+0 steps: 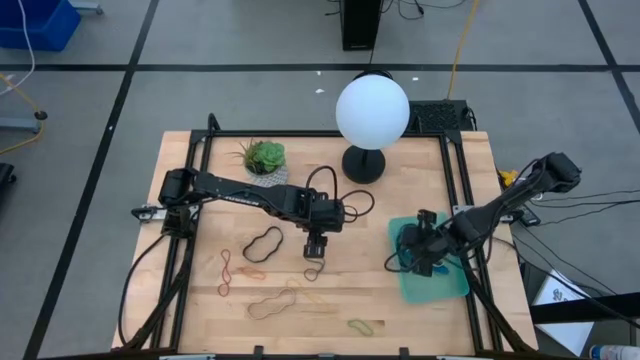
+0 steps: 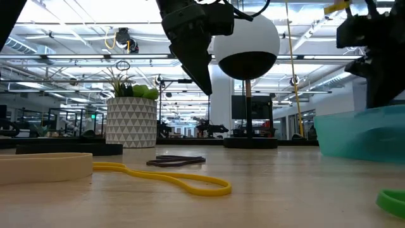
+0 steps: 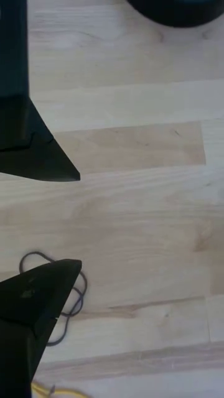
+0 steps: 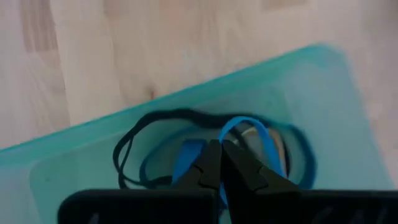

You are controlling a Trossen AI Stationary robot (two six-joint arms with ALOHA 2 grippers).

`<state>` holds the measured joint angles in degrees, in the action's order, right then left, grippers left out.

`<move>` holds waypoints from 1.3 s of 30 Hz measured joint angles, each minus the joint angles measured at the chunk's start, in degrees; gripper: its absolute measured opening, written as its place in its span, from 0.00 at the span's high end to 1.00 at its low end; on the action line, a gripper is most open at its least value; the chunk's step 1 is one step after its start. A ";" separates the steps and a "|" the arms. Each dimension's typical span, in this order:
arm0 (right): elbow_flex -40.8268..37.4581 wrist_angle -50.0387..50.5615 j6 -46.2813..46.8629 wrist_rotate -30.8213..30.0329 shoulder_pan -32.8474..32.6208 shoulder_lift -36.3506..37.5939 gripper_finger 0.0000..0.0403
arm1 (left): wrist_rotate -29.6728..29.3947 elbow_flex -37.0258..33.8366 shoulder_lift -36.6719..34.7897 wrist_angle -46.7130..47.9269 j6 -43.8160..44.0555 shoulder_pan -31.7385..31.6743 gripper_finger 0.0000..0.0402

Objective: Pick and place rubber bands into bin
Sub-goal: Put the blue rubber band into the bin, then put the purple rubber band into the bin

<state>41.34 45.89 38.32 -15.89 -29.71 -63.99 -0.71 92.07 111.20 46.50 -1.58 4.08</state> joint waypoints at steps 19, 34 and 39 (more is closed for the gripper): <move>0.00 -0.30 1.53 1.18 -0.02 -5.05 0.94 | 0.72 0.00 0.00 0.41 1.77 0.01 0.44; 0.00 -0.39 1.51 1.08 -0.02 -5.03 0.72 | 0.91 -7.31 0.06 -0.32 1.75 0.57 0.44; 0.00 -0.62 1.40 1.04 -0.02 -5.03 0.68 | 5.29 -11.68 0.07 -5.44 2.07 1.10 0.44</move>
<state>41.34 45.27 39.72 -14.85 -29.74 -69.01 4.58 80.39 111.26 41.06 0.49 5.18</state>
